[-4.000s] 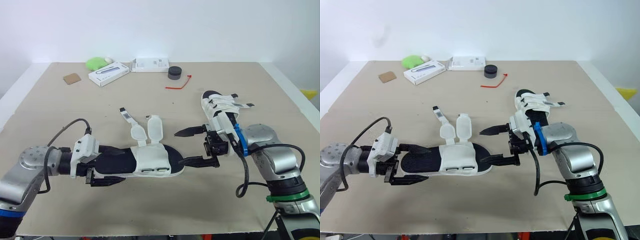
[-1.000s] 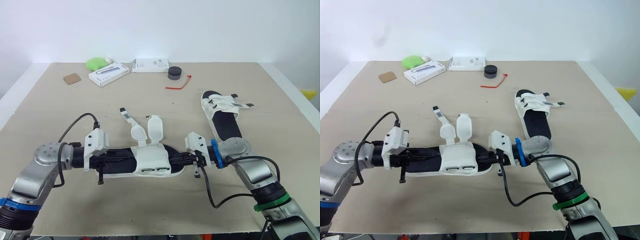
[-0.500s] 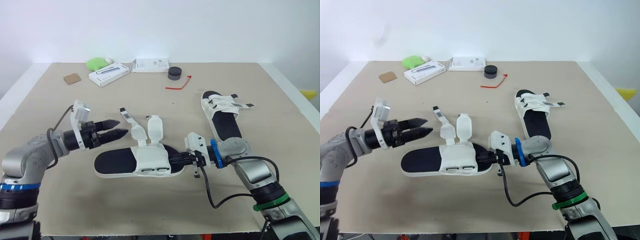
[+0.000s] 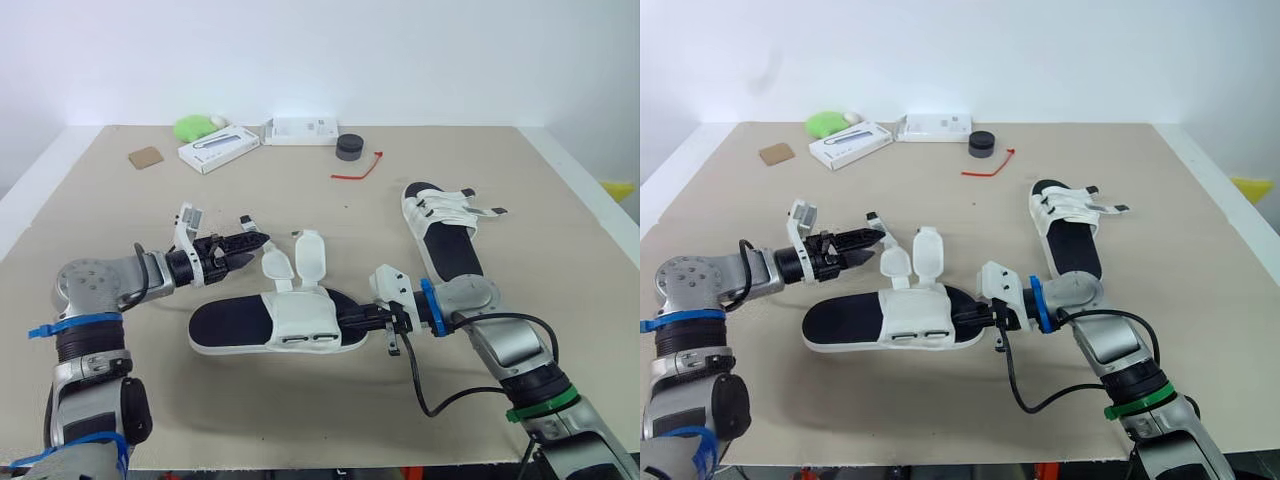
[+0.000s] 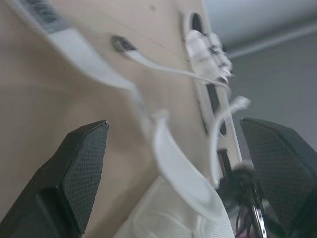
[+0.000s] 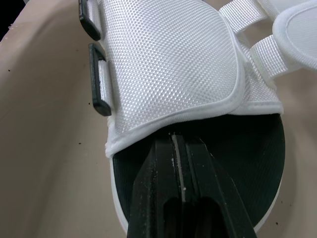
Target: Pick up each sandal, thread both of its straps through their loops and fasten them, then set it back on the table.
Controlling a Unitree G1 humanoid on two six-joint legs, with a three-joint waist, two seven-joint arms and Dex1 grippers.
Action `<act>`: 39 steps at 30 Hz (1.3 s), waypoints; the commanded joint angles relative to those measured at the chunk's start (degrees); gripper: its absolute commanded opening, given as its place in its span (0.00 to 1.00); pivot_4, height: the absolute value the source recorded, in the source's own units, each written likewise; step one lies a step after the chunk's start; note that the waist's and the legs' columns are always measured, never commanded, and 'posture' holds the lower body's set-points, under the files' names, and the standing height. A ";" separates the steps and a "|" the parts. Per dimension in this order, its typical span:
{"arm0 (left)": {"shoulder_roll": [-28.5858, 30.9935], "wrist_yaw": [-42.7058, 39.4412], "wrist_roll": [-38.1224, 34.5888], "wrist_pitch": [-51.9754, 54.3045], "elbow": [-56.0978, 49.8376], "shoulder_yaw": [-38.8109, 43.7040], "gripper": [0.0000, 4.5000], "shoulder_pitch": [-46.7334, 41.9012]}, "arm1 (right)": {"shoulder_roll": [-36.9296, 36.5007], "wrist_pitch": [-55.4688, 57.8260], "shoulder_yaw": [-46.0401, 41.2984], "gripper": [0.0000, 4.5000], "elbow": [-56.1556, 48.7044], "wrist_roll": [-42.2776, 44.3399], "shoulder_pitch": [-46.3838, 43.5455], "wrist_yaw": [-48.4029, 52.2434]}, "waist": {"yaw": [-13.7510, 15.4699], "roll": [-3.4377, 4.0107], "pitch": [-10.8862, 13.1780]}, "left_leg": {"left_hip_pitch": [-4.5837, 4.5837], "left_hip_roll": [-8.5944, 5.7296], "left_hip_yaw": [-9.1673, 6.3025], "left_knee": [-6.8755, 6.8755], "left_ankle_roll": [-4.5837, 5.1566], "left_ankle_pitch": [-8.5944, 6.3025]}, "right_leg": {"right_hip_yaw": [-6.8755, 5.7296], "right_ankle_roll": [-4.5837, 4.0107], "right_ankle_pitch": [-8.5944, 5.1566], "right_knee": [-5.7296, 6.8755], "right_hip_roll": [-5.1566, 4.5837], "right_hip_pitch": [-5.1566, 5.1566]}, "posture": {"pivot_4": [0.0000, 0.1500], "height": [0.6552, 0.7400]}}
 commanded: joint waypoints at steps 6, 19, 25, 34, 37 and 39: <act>-4.96 8.87 -0.01 -3.05 7.21 7.34 0.98 -4.84 | 0.15 -0.77 -0.07 0.00 -0.90 0.11 -1.14 0.30 | 0.08 -0.01 0.00 | 0.01 -0.05 -0.07 0.00 -0.25 0.16 | 0.00 0.00 0.09 0.06 0.00 0.01 | 1.00 1.00; -8.48 9.56 2.99 -11.58 19.49 8.79 0.93 -11.22 | 0.26 -1.31 0.13 0.00 -0.56 -0.22 -1.66 0.73 | 0.03 -0.04 0.00 | -0.02 -0.30 -0.16 0.00 -0.29 0.36 | 0.06 0.09 0.21 0.05 -0.03 0.06 | 1.00 1.00; -7.95 8.37 6.08 -12.29 22.96 7.26 0.52 -12.62 | 0.50 -1.54 0.34 0.00 -0.34 -0.50 -1.90 0.93 | 0.03 -0.04 0.00 | -0.03 -0.34 -0.18 -0.01 -0.29 0.36 | 0.06 0.12 0.21 0.04 -0.07 0.06 | 1.00 1.00; -7.52 5.02 9.23 -13.81 27.86 7.51 0.01 -15.76 | 0.92 -1.76 0.76 0.00 -0.30 -0.56 -1.97 0.83 | 0.02 -0.05 0.01 | -0.03 -0.36 -0.19 -0.01 -0.29 0.40 | 0.06 0.13 0.22 0.04 -0.07 0.06 | 1.00 1.00; -7.17 2.52 11.01 -15.36 26.96 6.07 0.01 -16.56 | 0.86 -1.89 0.80 0.00 -0.49 -0.54 -1.75 0.82 | 0.02 -0.05 0.01 | -0.03 -0.36 -0.20 -0.01 -0.29 0.40 | 0.06 0.13 0.22 0.04 -0.07 0.06 | 1.00 1.00; -6.53 -0.27 12.96 -16.25 24.63 3.41 0.01 -16.22 | 0.78 -2.09 0.82 0.00 -0.47 -0.65 -1.66 0.84 | 0.01 -0.06 0.01 | -0.04 -0.36 -0.20 -0.02 -0.29 0.40 | 0.06 0.13 0.22 0.04 -0.07 0.06 | 1.00 1.00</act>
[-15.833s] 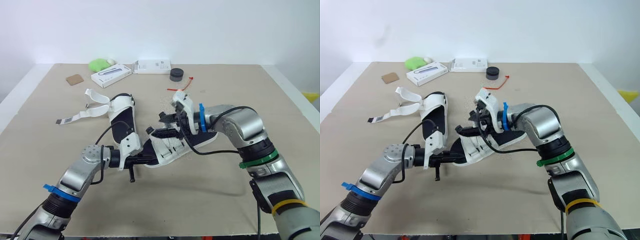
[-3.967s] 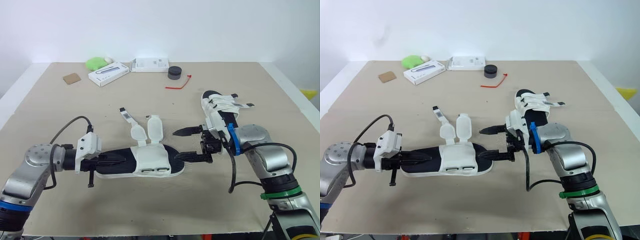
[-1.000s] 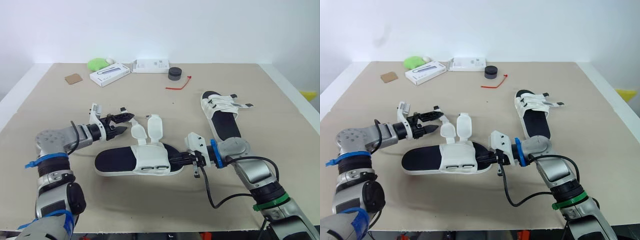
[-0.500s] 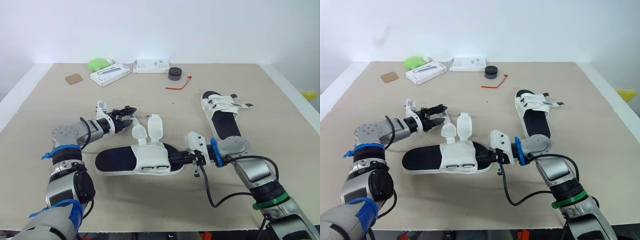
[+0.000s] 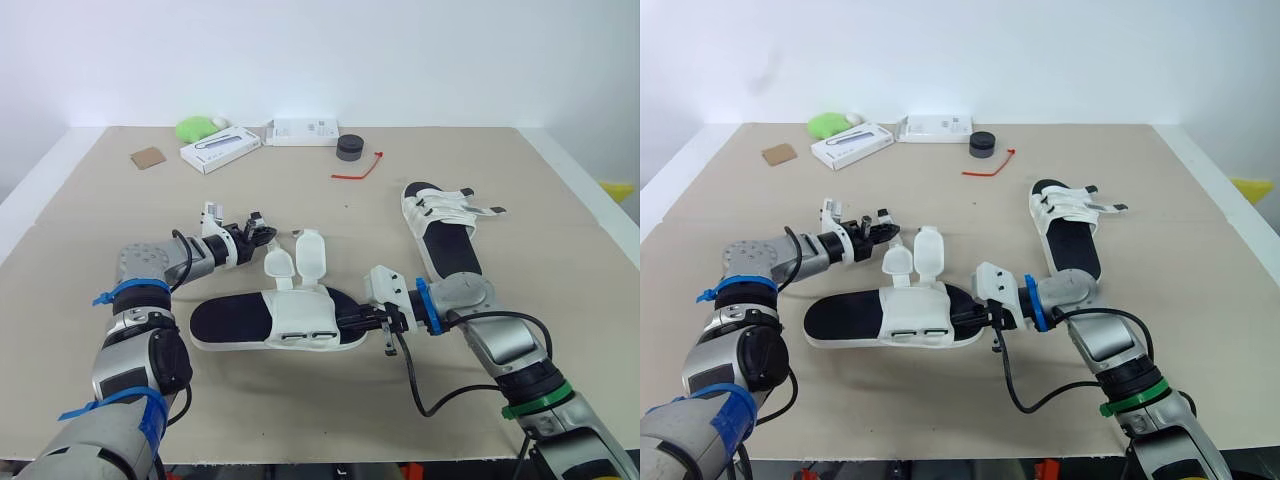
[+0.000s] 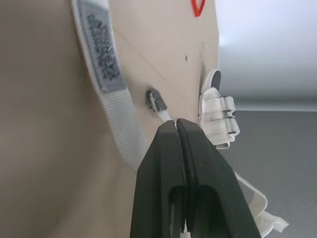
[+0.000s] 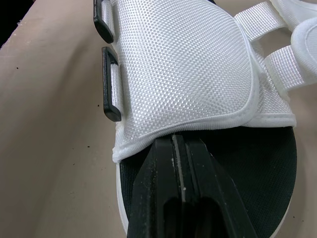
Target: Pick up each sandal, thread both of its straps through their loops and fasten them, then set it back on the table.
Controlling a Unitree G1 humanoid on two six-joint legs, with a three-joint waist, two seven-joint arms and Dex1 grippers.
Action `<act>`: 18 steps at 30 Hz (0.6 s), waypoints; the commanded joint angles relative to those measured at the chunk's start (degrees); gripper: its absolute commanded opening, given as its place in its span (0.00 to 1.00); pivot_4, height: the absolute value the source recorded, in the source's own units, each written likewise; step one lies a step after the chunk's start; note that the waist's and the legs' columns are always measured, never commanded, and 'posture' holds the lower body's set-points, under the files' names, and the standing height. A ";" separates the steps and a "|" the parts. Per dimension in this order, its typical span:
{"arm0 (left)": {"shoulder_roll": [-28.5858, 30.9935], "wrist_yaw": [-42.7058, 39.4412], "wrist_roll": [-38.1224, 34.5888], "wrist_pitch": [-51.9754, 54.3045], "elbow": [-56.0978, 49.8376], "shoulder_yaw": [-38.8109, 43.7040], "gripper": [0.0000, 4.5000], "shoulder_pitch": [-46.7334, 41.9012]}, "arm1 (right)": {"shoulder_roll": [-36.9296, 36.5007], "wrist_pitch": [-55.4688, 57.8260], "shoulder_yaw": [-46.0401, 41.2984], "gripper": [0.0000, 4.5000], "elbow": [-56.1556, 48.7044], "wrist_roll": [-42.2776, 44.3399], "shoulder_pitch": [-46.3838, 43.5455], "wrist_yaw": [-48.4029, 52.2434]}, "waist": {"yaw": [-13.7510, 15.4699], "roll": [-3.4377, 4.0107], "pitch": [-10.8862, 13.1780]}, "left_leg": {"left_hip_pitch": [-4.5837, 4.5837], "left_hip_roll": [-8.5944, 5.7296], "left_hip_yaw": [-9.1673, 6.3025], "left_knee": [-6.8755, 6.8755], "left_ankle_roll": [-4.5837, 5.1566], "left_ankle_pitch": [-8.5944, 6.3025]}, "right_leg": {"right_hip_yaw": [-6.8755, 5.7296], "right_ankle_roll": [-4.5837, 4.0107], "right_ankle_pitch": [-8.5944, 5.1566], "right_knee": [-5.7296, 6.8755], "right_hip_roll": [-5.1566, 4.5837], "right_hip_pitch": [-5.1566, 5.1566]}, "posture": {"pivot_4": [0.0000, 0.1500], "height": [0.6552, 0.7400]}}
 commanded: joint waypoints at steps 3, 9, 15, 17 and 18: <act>1.90 -3.38 2.12 -0.36 -2.11 -1.45 0.01 -1.74 | 0.09 -1.09 -0.33 0.00 -1.19 0.24 -0.53 0.11 | -0.01 -0.01 0.01 | -0.01 0.00 0.00 0.00 -0.01 0.01 | 0.00 0.00 0.00 0.00 0.01 0.00 | 1.00 1.00; 3.14 -4.90 -0.30 5.04 -3.70 0.99 0.01 -0.84 | -0.04 -1.09 -0.35 0.00 -1.37 0.20 -0.31 0.01 | -0.04 -0.02 0.01 | -0.02 0.02 -0.01 -0.01 0.00 0.00 | 0.00 0.01 0.00 -0.01 0.02 -0.02 | 1.00 1.00; 6.11 -8.59 -2.09 13.22 -10.75 0.48 0.51 1.84 | -0.02 -0.95 -0.38 0.00 -1.40 0.24 -0.32 -0.04 | -0.13 -0.02 0.01 | -0.03 0.10 -0.03 -0.01 0.00 0.00 | -0.01 0.02 -0.01 -0.01 0.00 -0.02 | 1.00 1.00; 7.87 -10.14 -2.19 17.03 -12.08 -0.39 0.71 2.97 | -0.03 -1.06 -0.34 0.00 -1.33 0.21 -0.36 0.04 | -0.40 -0.02 0.02 | -0.03 0.09 -0.02 -0.04 0.00 0.00 | 0.00 0.01 -0.01 -0.01 0.03 -0.04 | 1.00 1.00; 8.43 -9.84 -1.57 18.20 -11.64 -0.65 0.81 3.23 | 0.00 -1.08 -0.34 0.00 -1.27 0.24 -0.41 0.07 | -0.43 -0.02 0.02 | -0.02 0.09 -0.02 -0.05 0.00 0.00 | 0.00 0.01 -0.01 -0.01 0.04 -0.04 | 1.00 1.00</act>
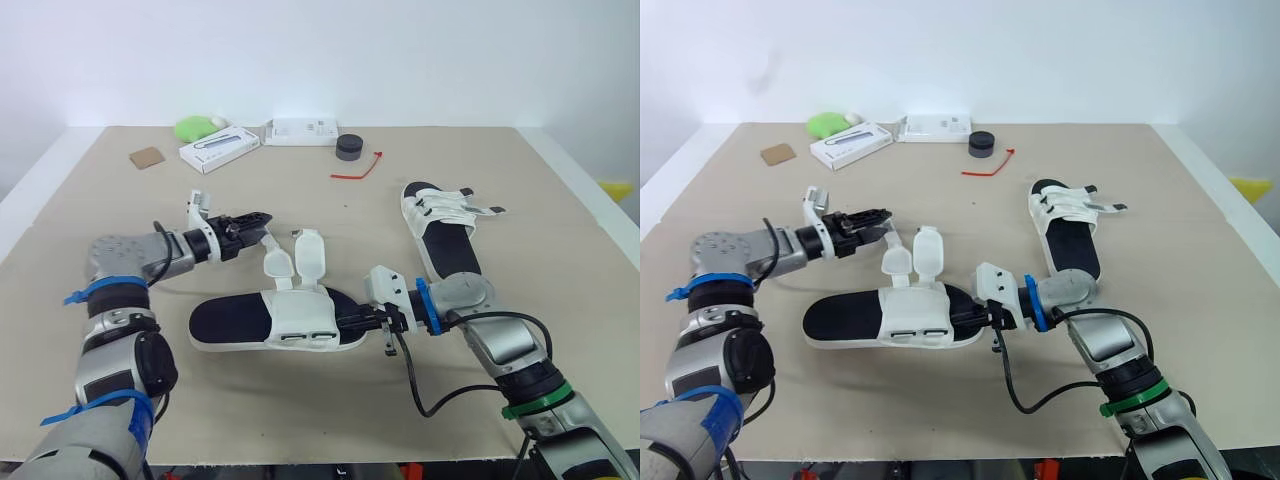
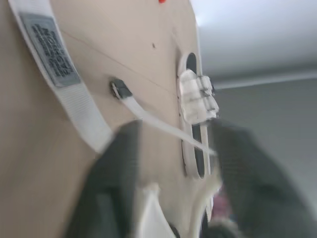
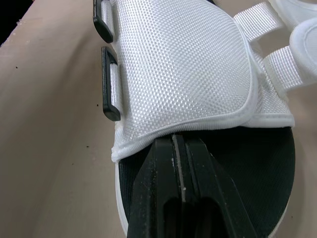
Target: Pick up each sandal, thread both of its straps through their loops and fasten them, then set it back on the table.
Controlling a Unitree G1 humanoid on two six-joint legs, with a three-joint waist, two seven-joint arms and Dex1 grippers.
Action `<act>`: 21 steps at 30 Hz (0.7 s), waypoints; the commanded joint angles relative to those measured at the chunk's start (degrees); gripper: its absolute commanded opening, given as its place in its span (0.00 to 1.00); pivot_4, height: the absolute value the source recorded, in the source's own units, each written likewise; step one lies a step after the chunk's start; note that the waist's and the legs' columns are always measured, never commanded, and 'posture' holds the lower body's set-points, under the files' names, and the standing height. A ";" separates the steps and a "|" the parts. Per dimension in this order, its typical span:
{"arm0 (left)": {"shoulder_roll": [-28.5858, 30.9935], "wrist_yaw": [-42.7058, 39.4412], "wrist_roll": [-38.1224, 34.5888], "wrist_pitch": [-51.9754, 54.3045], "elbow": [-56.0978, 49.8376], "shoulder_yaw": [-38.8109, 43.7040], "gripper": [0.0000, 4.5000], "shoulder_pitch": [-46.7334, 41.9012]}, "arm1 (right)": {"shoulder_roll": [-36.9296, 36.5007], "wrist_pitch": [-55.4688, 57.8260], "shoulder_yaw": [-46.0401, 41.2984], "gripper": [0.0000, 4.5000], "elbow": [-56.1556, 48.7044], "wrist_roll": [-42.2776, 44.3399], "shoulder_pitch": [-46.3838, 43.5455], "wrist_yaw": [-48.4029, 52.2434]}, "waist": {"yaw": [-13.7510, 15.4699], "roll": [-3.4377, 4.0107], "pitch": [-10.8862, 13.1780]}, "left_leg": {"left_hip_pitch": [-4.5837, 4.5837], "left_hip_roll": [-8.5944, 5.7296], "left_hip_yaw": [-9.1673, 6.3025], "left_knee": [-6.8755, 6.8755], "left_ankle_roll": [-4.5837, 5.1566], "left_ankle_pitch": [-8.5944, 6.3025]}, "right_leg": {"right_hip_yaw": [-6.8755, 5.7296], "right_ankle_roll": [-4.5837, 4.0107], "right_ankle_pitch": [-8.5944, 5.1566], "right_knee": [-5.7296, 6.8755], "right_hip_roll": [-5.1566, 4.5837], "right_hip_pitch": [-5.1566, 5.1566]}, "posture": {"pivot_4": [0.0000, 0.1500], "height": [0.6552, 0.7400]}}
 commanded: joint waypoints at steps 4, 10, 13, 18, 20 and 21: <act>2.52 -0.70 1.97 7.24 -1.09 -2.25 0.99 1.73 | 0.24 -1.02 -0.08 0.00 -0.86 0.13 -0.64 0.22 | -0.02 0.00 0.00 | 0.00 0.00 -0.10 0.00 -0.01 0.02 | -0.02 0.01 0.00 0.00 -0.03 0.03 | 1.00 1.00; -1.07 0.60 3.29 6.30 0.77 -0.98 0.99 0.83 | 0.32 -1.52 0.15 0.00 -0.52 -0.11 -0.80 0.29 | 0.11 -0.01 0.00 | -0.01 -0.02 -0.10 0.00 -0.02 0.05 | -0.03 0.02 0.00 0.00 -0.09 0.03 | 1.00 1.00; -2.57 1.45 4.19 3.60 3.23 -0.11 0.99 -0.49 | 0.35 -1.51 0.08 0.00 -0.59 -0.16 -0.79 0.21 | 0.27 -0.01 0.00 | -0.01 -0.04 -0.13 0.00 -0.05 0.07 | -0.05 0.02 0.00 0.00 -0.09 0.04 | 1.00 1.00; -5.24 2.15 4.81 -1.80 8.32 1.89 0.99 -3.80 | 0.11 -1.44 -0.10 0.00 -0.96 -0.25 -0.53 0.01 | 0.39 -0.01 0.00 | -0.01 -0.10 -0.13 0.00 -0.05 0.11 | -0.06 0.03 0.01 0.00 -0.11 0.05 | 1.00 1.00; -5.73 2.01 5.05 -3.24 9.99 2.00 0.99 -4.92 | 0.07 -1.34 -0.17 0.00 -1.09 -0.22 -0.43 -0.07 | 0.36 -0.02 0.00 | -0.02 -0.11 -0.12 0.00 -0.04 0.11 | -0.06 0.04 0.02 0.00 -0.12 0.05 | 1.00 1.00; -5.99 1.74 5.43 -4.45 11.23 1.78 0.99 -5.57 | 0.04 -1.31 -0.18 0.00 -1.18 -0.24 -0.38 -0.13 | 0.36 -0.02 0.00 | -0.02 -0.11 -0.11 0.00 -0.04 0.11 | -0.05 0.04 0.02 -0.01 -0.12 0.05 | 1.00 1.00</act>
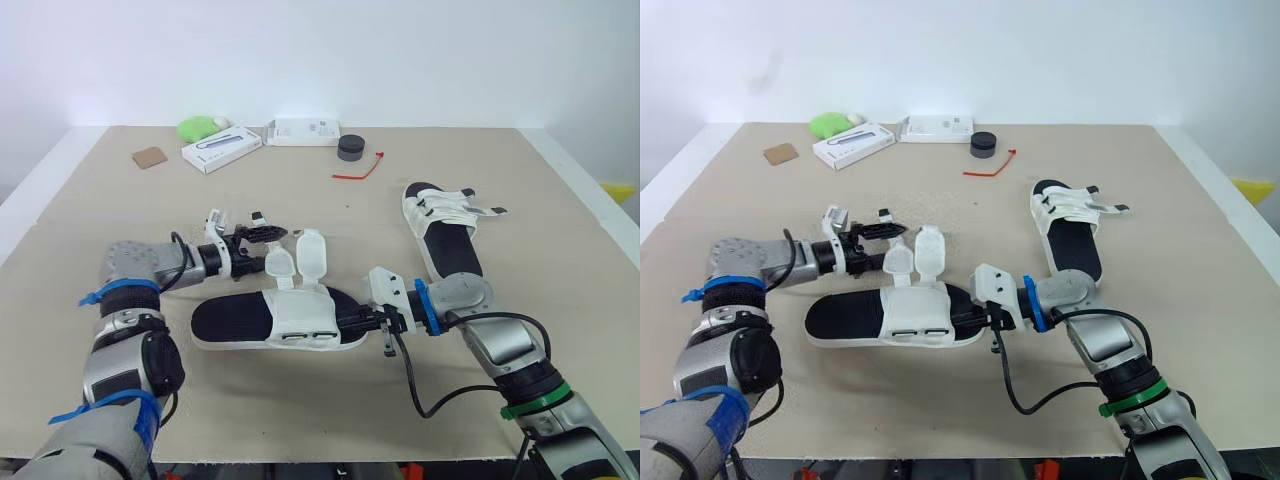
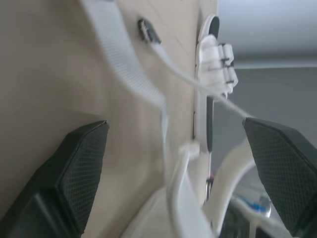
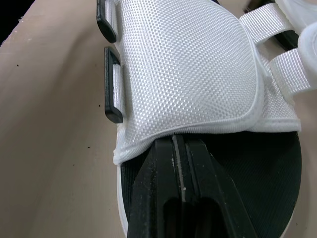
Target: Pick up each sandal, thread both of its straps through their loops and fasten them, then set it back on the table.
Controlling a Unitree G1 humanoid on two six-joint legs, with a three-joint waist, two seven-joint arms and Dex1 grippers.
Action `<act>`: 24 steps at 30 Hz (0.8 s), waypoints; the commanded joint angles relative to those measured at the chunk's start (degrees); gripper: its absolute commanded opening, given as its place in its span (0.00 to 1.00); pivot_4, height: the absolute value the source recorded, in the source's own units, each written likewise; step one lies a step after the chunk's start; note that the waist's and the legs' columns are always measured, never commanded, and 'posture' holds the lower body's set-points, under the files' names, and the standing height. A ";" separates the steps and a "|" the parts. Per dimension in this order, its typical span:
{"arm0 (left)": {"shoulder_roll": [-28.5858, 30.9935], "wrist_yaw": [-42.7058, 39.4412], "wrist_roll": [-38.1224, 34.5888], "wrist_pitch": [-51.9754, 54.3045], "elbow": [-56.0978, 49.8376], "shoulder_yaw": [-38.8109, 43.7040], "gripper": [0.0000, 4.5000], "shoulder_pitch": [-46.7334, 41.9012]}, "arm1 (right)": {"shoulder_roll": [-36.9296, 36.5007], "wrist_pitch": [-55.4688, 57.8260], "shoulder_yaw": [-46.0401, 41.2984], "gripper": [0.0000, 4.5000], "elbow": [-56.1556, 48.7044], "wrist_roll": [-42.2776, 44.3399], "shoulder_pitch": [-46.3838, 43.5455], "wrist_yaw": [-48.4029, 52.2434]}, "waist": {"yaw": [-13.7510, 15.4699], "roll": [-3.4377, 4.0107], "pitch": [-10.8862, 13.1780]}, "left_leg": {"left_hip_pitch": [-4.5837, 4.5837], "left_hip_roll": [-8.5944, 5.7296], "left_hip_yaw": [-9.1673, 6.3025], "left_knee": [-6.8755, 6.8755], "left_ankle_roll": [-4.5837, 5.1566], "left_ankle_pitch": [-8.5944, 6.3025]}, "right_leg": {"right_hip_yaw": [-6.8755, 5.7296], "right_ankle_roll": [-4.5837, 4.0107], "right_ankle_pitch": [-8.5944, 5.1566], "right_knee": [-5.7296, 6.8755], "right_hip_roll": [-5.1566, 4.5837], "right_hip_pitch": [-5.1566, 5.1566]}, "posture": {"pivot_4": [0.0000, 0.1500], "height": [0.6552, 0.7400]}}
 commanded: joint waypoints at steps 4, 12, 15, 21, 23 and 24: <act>-0.48 -1.92 1.07 -5.94 6.58 1.28 0.99 -4.53 | -0.29 -0.67 -0.52 0.00 -1.65 0.12 -0.18 -0.20 | -0.01 0.00 0.00 | -0.01 -0.02 -0.01 0.00 0.00 0.00 | -0.01 0.00 0.00 -0.02 0.01 0.00 | 1.00 1.00; 0.02 -2.35 2.24 -9.86 12.44 2.10 0.70 -7.25 | -0.53 -0.78 -0.58 0.00 -1.94 0.19 -0.01 -0.19 | 0.00 -0.01 0.00 | -0.02 -0.02 0.00 0.00 0.00 0.00 | -0.01 0.02 0.00 -0.02 0.00 0.00 | 1.00 1.00; 0.45 -2.98 2.43 -10.11 13.00 1.89 0.35 -7.46 | -0.59 -0.77 -0.54 0.00 -1.99 0.18 -0.06 -0.14 | -0.01 -0.01 0.01 | -0.02 -0.02 0.00 0.00 0.00 0.00 | -0.01 0.03 0.00 -0.03 0.01 0.00 | 1.00 1.00; 0.67 -8.15 7.75 -13.55 5.80 -5.69 0.01 -4.67 | -0.59 -0.93 -0.35 0.00 -1.90 0.11 -0.17 0.04 | -0.03 -0.01 0.01 | -0.03 -0.04 0.00 -0.01 0.00 0.00 | -0.01 0.03 0.01 -0.02 0.02 -0.01 | 1.00 1.00; 0.60 -10.98 9.23 -15.90 -0.39 -9.07 0.01 -2.78 | -0.61 -1.08 -0.29 0.00 -1.75 0.04 -0.23 0.16 | -0.07 -0.01 0.01 | -0.02 -0.03 0.01 -0.01 0.00 0.00 | 0.00 0.02 0.01 -0.03 0.03 -0.01 | 1.00 1.00; 0.85 -12.79 10.12 -17.09 -5.02 -11.56 0.01 -1.36 | -0.63 -1.15 -0.25 0.00 -1.71 0.01 -0.24 0.21 | -0.10 -0.01 0.01 | -0.03 -0.02 0.01 -0.02 0.00 0.00 | 0.00 0.02 0.01 -0.03 0.03 -0.02 | 1.00 1.00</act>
